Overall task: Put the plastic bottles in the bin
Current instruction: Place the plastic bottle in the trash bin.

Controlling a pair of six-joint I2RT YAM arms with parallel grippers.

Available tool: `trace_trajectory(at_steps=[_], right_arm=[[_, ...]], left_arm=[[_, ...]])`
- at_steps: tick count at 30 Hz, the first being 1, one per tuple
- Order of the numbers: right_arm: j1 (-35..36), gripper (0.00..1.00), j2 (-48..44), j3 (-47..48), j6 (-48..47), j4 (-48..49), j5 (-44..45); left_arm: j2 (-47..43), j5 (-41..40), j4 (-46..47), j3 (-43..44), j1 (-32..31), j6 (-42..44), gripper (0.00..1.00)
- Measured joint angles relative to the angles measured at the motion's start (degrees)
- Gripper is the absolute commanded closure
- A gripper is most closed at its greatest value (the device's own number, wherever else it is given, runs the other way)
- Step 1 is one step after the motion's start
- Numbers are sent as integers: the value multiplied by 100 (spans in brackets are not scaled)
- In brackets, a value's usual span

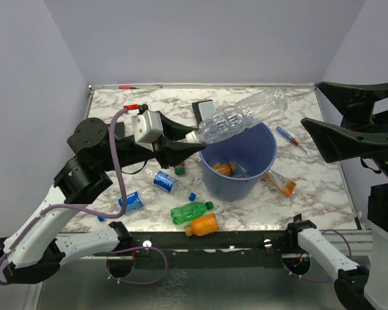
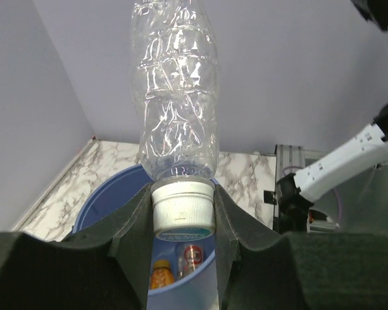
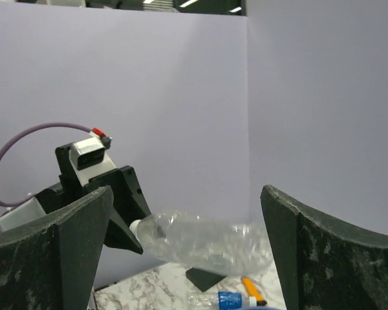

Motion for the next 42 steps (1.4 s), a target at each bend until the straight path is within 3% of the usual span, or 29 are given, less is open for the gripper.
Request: trace_trajectory(at_steps=[7,13,16,21,31,36,42], right_arm=[[1121,0,1200,2028,-1488,-955,-256],[1473,1,2643,3073,-2140,-1611,-234],[1491,3,3209,3272,-2341,-2055,-66],[1491,8,3309,3176,-2839,-2885,319],[1497,6,1794,1187,-3703,-2959,511],[1523,6,1274,579,-4144,-2968,588],[1606,6,1064,212,-4548,-2966,649]], left_arm=[[350,262,-1300,1102,-2,651,100],[1843,476,-2223,2822,-7,911,100],[2385,380,-2594,3161,-7,1029,100],[2669,35,-2911,3397,-7,1241,100],[2514,-752,-2787,3202,-7,2304,100],[2140,-750,-2645,2549,-7,3073,100],[2015,-446,-2505,2509,-7,3373,100]])
